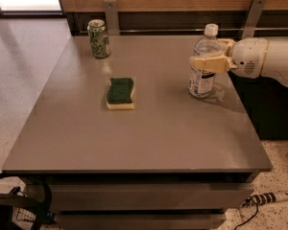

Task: Pick blue plastic bottle

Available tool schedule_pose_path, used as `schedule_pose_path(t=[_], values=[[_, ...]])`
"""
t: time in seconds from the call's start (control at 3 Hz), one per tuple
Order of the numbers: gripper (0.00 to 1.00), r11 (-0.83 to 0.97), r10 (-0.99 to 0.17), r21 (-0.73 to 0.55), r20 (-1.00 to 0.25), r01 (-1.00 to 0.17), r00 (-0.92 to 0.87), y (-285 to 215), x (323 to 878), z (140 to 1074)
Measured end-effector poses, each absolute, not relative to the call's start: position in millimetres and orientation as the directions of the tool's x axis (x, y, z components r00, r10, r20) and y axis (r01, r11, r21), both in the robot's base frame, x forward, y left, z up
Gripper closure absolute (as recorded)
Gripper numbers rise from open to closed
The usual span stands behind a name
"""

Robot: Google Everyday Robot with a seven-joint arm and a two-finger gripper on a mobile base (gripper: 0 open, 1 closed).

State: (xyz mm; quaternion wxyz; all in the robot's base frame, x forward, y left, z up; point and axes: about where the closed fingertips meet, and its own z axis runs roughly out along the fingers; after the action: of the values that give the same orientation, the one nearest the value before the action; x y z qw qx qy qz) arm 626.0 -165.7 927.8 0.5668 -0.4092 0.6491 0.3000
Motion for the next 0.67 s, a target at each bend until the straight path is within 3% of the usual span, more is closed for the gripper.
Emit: schedule_pose_path(t=[0.33, 0.67], values=[[1.00, 0.480, -0.191, -0.074, -0.981, -0.874, -0.022, -162.3, 626.3, 927.8], [1.00, 0.480, -0.191, -0.074, -0.981, -0.874, -0.022, -162.3, 626.3, 927.8]])
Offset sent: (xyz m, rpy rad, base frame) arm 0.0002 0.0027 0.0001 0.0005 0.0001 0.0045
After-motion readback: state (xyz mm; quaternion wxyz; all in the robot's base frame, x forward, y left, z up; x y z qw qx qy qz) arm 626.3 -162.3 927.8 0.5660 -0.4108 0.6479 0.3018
